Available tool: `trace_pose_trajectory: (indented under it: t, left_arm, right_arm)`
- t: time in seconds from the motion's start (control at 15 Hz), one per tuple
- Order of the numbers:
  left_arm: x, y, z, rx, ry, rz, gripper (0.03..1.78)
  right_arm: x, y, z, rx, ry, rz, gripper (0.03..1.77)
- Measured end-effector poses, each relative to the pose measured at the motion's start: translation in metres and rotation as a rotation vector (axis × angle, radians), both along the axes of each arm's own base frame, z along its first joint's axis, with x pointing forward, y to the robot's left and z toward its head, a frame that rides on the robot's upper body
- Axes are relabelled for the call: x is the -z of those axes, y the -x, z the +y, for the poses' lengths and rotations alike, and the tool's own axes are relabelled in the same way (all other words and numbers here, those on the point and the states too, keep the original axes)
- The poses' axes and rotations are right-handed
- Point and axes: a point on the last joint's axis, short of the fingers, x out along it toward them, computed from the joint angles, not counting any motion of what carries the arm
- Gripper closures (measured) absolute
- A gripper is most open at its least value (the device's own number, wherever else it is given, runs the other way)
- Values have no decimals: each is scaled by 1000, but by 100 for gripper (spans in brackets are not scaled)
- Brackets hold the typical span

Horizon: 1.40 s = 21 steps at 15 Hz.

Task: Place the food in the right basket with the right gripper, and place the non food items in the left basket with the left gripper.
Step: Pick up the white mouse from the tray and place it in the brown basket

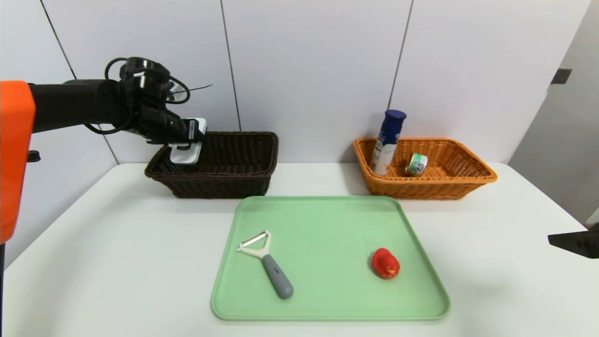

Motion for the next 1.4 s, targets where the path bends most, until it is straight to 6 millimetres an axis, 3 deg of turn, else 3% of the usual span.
trace_pose_trajectory:
  t: [0.4, 1.13, 1.4]
  left_arm:
    - [21, -12, 1, -4, 0, 37, 81]
    - [38, -20, 1, -2, 2, 74, 81]
    - [36, -22, 1, -2, 4, 49, 51]
  right_arm:
    - [1, -2, 0, 0, 1, 8, 10]
    - [1, -6, 1, 1, 2, 6, 10]
    - [2, -7, 1, 0, 3, 9, 10]
